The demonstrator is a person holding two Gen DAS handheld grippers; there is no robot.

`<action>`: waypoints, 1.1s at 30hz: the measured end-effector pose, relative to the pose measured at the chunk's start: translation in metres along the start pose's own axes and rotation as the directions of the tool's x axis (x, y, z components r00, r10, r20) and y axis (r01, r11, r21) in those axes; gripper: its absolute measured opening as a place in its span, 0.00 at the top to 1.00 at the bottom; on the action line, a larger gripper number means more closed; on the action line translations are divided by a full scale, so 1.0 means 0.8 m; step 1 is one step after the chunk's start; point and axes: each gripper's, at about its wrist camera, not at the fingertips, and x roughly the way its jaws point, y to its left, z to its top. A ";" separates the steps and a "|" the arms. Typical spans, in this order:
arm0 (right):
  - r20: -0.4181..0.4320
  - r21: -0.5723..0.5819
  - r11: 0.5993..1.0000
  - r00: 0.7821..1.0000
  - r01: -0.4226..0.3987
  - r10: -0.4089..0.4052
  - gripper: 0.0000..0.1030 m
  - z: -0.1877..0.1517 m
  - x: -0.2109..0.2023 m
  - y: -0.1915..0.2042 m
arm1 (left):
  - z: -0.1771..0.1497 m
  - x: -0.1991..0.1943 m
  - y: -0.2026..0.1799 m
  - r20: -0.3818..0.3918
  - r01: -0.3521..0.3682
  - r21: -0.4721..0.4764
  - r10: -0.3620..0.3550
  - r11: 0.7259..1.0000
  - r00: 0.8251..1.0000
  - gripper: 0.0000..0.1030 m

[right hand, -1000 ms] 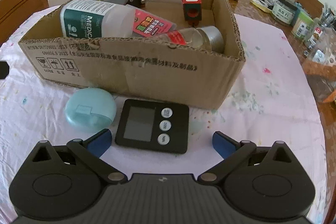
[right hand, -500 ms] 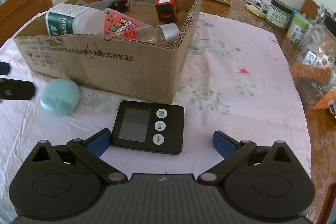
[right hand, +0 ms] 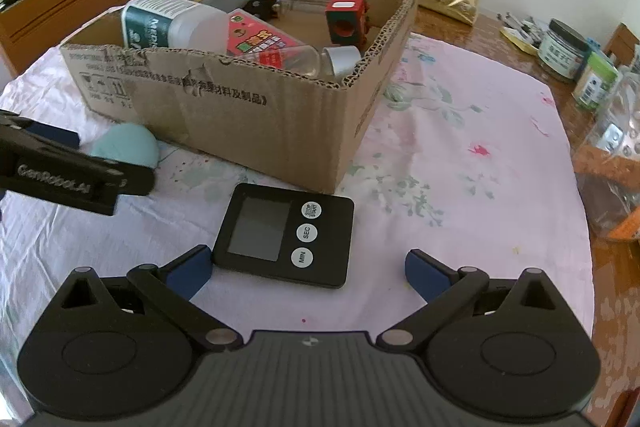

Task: Organize rigid objects
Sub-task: 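Move the left tool to the light blue round case while the right tool approaches the black timer, then grasp the light blue case with the left tool while the right tool grasps the black timer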

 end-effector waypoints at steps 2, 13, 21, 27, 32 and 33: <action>0.003 -0.012 1.000 1.000 -0.008 0.008 0.00 -0.001 0.000 0.000 | -0.009 -0.005 0.012 -0.006 -0.019 -0.020 0.019 1.000 1.000 0.02; 0.019 -0.013 1.000 1.000 -0.010 0.010 0.00 -0.005 -0.001 0.000 | -0.026 -0.024 0.039 0.001 -0.049 -0.103 0.049 0.993 0.999 0.04; 0.029 -0.013 1.000 1.000 -0.010 0.010 0.00 -0.006 -0.002 -0.001 | -0.003 -0.014 0.006 0.044 0.028 -0.080 -0.024 0.996 0.999 0.28; 0.030 -0.013 1.000 1.000 -0.010 0.010 0.00 -0.007 -0.002 0.000 | 0.009 -0.013 -0.001 0.062 -0.012 -0.065 0.016 0.998 0.998 0.49; 0.012 -0.009 1.000 1.000 -0.010 0.011 0.00 -0.003 -0.002 0.003 | 0.005 -0.014 0.002 0.067 0.012 -0.024 -0.010 1.000 0.998 0.49; 0.008 -0.013 1.000 1.000 -0.014 0.014 0.00 -0.003 -0.002 0.005 | 0.003 -0.016 0.003 0.066 0.018 -0.015 -0.017 1.000 0.998 0.49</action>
